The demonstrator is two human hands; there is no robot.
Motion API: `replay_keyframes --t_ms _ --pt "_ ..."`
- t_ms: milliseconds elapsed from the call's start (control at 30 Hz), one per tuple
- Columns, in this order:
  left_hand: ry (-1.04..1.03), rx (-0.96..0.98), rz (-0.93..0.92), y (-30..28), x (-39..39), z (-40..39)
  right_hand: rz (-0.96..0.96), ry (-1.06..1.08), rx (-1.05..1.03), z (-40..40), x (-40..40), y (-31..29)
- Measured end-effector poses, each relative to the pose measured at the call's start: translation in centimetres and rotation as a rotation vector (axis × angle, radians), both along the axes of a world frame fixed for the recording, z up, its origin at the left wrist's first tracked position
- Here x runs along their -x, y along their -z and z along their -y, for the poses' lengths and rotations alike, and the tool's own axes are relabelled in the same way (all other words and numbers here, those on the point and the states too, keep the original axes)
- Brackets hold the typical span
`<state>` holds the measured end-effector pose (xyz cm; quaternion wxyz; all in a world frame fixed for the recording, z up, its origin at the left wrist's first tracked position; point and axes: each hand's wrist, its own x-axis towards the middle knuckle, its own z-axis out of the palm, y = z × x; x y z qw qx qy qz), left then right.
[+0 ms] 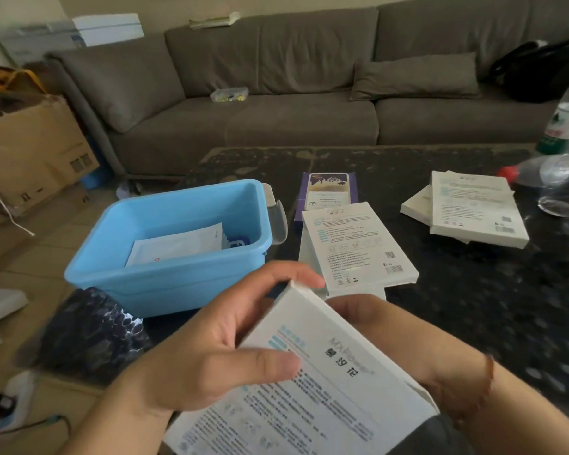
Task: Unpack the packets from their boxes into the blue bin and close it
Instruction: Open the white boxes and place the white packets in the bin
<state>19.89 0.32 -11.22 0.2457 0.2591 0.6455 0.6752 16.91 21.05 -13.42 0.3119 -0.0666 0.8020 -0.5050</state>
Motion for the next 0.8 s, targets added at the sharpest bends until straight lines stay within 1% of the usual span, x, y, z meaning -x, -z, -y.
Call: replay_keyframes --t_ms 67,100,133,200,233,267,300,333,400,433,533,633,733,800 --pt "0.013 -0.066 0.013 -0.4 0.1 -0.1 -0.113 -0.003 -0.004 0.1 -0.4 -0.1" --pt "0.028 -0.099 0.006 -0.6 0.2 -0.2 -0.159 0.096 0.046 -0.2 -0.4 -0.6" --pt "0.027 -0.126 -0.010 -0.9 0.3 -0.3 -0.185 0.278 0.134 -0.7 -0.4 -1.1" --pt "-0.036 -0.149 -0.070 -1.5 0.5 -0.6 -0.267 0.684 0.434 -2.5 -0.8 -2.7" --pt "-0.085 -0.160 -0.105 -1.7 0.7 -0.8 -0.355 0.786 0.556 -3.1 -1.2 -3.5" --pt "-0.136 -0.168 -0.143 -1.9 0.8 -1.1 -0.452 0.773 0.606 -3.4 -1.9 -4.1" --pt "-0.187 -0.170 -0.182 -2.0 0.8 -1.3 -0.513 0.701 0.584 -3.5 -2.5 -4.3" --pt "-0.240 -0.163 -0.222 -2.1 0.9 -1.6 -0.525 0.623 0.519 -3.4 -3.1 -4.5" --pt "-0.312 -0.123 -0.301 -2.3 0.9 -2.2 -0.478 0.536 0.348 -3.1 -4.1 -4.7" --pt "-0.320 -0.093 -0.336 -2.3 0.9 -2.4 -0.447 0.533 0.289 -3.2 -4.3 -4.6" --pt "-0.291 0.036 -0.402 -2.8 1.0 -3.6 -0.418 0.513 0.281 -4.3 -4.8 -5.1" --pt "-0.265 0.196 -0.472 -3.0 1.0 -5.3 -0.386 0.566 0.266 -5.3 -5.5 -5.4" --pt "-0.294 0.367 -0.513 -3.3 0.9 -7.1 -0.342 0.620 0.240 -7.2 -5.7 -4.6" --pt "-0.346 0.463 -0.591 -3.8 0.9 -7.7 -0.378 0.645 0.276 -8.7 -6.0 -4.0"
